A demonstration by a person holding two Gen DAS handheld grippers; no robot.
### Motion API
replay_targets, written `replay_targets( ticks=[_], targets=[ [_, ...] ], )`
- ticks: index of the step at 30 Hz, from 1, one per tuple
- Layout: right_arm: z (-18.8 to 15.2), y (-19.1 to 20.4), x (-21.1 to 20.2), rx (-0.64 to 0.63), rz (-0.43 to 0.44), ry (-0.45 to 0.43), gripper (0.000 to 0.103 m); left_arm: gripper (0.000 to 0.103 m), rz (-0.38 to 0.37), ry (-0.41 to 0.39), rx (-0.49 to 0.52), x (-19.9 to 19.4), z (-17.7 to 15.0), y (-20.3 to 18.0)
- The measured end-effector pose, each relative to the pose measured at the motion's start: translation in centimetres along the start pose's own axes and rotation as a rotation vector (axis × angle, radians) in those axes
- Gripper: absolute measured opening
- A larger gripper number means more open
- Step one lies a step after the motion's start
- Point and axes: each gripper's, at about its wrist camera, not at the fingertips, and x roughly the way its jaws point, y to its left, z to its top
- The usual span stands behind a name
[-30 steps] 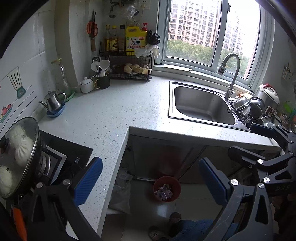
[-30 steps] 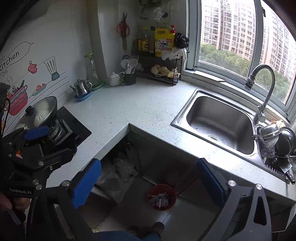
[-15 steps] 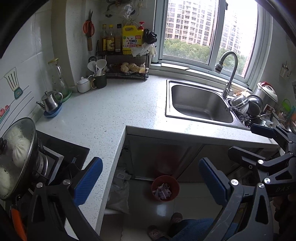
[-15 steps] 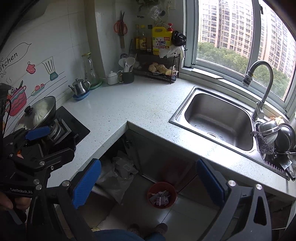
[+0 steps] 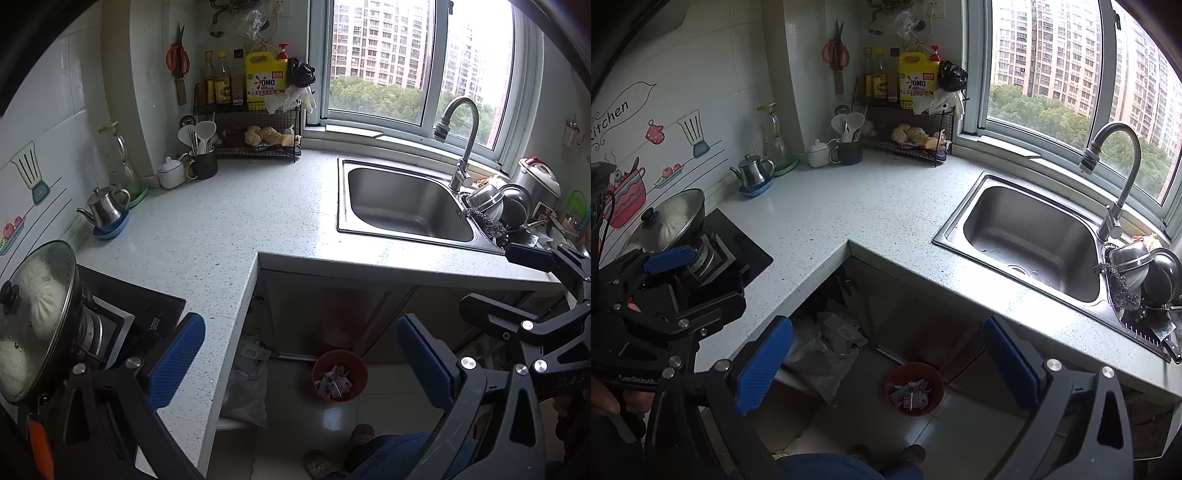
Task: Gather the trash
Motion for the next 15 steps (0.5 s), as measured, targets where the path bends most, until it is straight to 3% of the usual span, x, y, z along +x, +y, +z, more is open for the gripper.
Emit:
replay_targets(
  ticks=[15],
  targets=[
    [0.02,0.00,0.12,0.006,-0.004,0.010,0.102,0.103,-0.016,0.011,-0.018,0.13,-0.08,0.16]
  ],
)
